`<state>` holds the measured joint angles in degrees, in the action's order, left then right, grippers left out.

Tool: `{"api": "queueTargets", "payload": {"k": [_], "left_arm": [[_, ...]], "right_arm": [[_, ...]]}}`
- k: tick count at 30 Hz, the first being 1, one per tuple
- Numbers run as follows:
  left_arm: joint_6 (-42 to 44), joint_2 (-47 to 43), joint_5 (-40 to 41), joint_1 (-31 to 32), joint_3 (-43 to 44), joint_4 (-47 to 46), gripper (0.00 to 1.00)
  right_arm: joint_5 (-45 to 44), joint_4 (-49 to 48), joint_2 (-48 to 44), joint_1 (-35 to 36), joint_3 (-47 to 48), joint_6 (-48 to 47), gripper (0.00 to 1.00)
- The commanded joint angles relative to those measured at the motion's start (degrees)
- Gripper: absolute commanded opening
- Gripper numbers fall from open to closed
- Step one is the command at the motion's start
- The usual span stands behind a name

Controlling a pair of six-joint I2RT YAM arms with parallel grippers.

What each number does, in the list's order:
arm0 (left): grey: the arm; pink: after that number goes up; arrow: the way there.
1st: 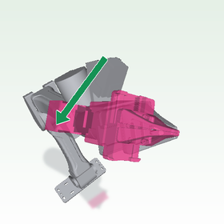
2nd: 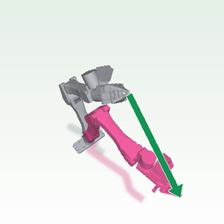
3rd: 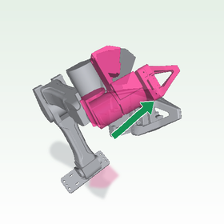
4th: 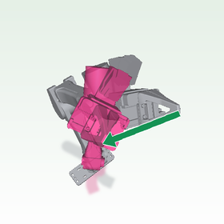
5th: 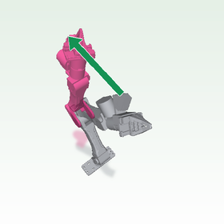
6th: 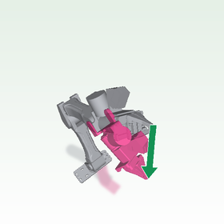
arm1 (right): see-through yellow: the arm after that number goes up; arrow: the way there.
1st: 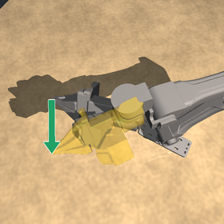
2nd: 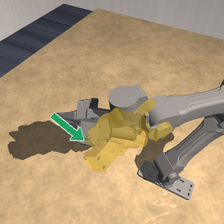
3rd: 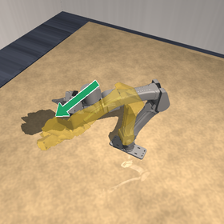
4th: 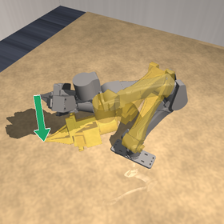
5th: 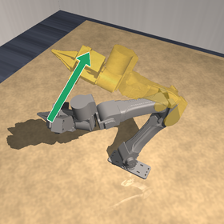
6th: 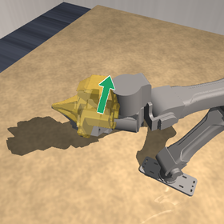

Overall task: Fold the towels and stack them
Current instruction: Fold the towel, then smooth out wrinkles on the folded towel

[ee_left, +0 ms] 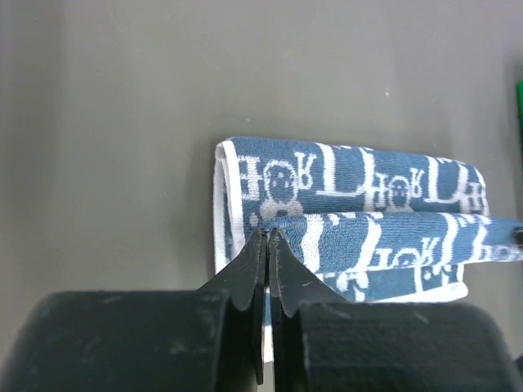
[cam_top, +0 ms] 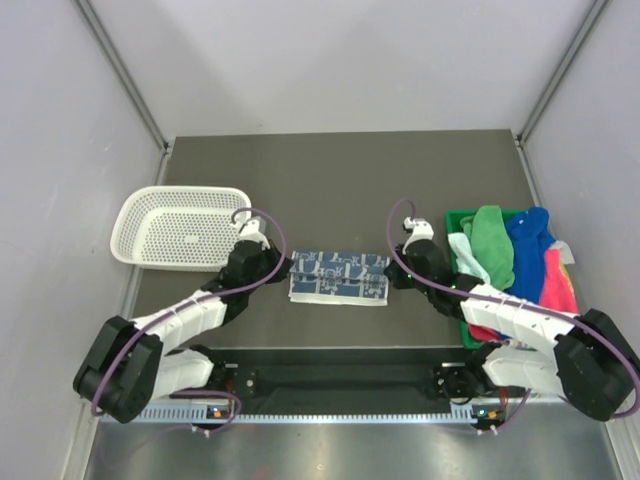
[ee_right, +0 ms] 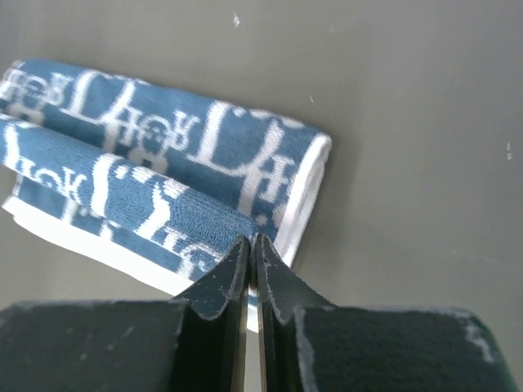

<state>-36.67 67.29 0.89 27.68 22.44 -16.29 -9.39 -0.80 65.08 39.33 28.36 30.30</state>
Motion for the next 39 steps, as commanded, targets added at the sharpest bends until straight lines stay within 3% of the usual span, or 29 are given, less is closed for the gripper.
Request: {"api": "queueTargets", "payload": {"k": [1, 6, 8, 10, 11, 14, 20, 25, 31, 34, 39], "left_arm": [[-1.3, -2.4, 1.0, 0.9, -1.9, -1.6, 0.00], [-2.9, -2.7, 0.9, 1.7, -3.5, -1.0, 0.03], [-4.1, -3.4, 1.0, 1.9, -4.3, -0.3, 0.19], [-4.5, -5.7, 1.4, 1.9, -4.8, 1.6, 0.27], [-4.5, -6.9, 1.8, 2.0, -4.6, 2.7, 0.36], [-4.1, -11.9, 3.1, 2.1, -2.9, 9.9, 0.41], [-2.5, -18.2, 5.0, 2.3, 3.5, 22.6, 0.41], [-1.8, -10.0, 4.2, 3.9, 7.6, 22.6, 0.37], [-2.4, 2.5, 4.7, 7.3, 10.3, 20.7, 0.31], [-4.2, 5.3, 7.1, 10.1, 10.0, 22.2, 0.27], [-6.6, 7.8, 8.0, 11.6, 7.4, 22.2, 0.22]], "right_arm": [[-3.1, 0.0, -0.9, 1.5, -1.3, 1.9, 0.05], [-3.2, -1.1, -0.1, 3.0, -3.1, 3.4, 0.11], [-3.3, -1.1, -0.4, 3.4, -3.7, 3.7, 0.19], [-3.1, -0.8, -1.2, 4.1, -4.0, 4.1, 0.27], [-3.1, -0.2, -1.7, 4.3, -4.4, 4.2, 0.30], [-3.3, 0.7, -4.5, 4.7, -4.7, 4.8, 0.36], [-6.2, 9.8, -11.0, 5.1, -2.4, 6.0, 0.37], [-8.4, 10.6, -8.7, 7.5, 1.7, 6.2, 0.37], [-8.2, 7.8, 2.1, 9.2, 5.4, 7.7, 0.33], [-7.1, 6.5, 5.1, 10.0, 2.5, 10.7, 0.27], [-5.9, 3.2, 6.0, 10.1, -3.8, 14.8, 0.26]]}}
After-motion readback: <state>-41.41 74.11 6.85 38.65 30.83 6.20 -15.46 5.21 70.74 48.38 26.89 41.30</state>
